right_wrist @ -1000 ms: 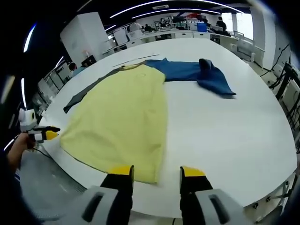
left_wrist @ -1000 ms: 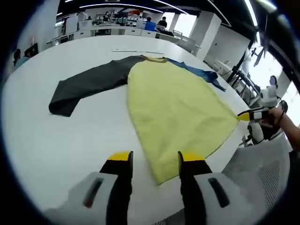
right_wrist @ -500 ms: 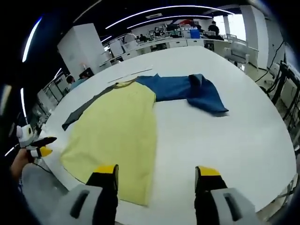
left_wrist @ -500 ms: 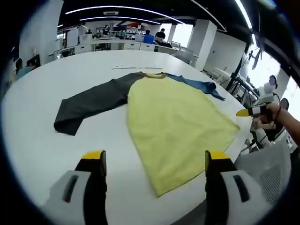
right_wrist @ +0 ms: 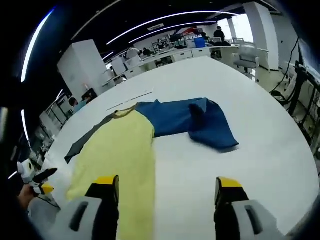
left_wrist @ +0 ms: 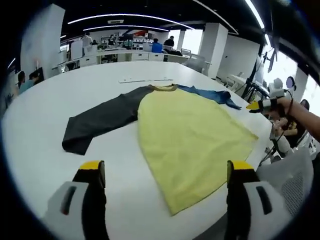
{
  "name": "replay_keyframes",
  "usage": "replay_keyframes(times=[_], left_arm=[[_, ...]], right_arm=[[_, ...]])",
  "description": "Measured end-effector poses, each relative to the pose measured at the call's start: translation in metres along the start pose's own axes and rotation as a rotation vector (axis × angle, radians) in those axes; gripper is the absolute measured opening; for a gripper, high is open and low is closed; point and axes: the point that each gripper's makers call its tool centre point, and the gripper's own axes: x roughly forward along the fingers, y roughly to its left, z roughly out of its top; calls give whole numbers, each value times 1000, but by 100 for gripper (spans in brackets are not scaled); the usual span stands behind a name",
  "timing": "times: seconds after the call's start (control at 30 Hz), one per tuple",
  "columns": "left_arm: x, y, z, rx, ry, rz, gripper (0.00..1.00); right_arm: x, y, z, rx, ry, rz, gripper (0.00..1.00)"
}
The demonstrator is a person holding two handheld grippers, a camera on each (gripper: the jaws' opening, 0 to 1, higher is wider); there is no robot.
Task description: Fold the garment on the visible template until the final outline fits inside the template.
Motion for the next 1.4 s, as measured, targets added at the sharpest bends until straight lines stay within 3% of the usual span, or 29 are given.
replay_keyframes(times=[0.73,1.03,1.17,1.4], left_arm=[[1,7,5,-3,-15,31,96],[0,10,8,4,-31,37,89],[0,13,7,-2,-26,44,88],[-1,17,5,0,-13,55,87]], right_arm=[[35,-49,24,113,-25,-168,52],[41,-65,29,186,-53,-260,35],[41,-73,30,211,-57,-308,20],[45,-78,37,249,-92,-325,13]])
